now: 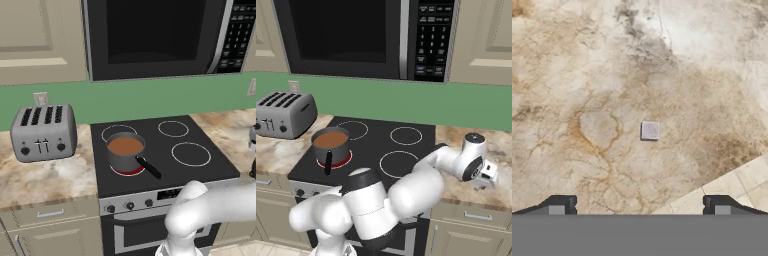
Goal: Pick up the sugar cube(s) and place them in the saucepan with hot chocolate.
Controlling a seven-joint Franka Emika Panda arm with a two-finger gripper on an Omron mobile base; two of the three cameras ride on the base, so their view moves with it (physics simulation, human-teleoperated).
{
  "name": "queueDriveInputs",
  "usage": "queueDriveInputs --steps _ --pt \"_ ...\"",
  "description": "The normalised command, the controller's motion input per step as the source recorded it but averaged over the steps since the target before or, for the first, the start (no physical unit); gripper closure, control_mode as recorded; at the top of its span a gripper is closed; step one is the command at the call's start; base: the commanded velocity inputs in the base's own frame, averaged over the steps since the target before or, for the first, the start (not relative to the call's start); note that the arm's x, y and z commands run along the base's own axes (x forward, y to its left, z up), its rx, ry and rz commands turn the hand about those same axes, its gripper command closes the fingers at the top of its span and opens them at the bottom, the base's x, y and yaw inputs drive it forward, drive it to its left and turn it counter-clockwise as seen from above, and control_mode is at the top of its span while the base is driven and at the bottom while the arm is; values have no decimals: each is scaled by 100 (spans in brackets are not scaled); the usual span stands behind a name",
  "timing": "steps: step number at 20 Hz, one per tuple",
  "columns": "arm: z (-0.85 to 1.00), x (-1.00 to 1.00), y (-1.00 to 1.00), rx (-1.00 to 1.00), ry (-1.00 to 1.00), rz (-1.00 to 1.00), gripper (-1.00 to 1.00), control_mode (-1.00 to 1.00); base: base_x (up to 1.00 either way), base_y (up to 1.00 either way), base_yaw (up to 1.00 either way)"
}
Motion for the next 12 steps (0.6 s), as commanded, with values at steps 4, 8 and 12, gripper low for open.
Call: queueDriveInputs --steps 4,8,12 --pt "4 15 -1 2 15 0 -100 -100 0 0 0" --pt "-1 21 -7 5 13 0 -100 -100 0 0 0" --pt "-7 5 -6 8 3 0 -100 -100 0 0 0"
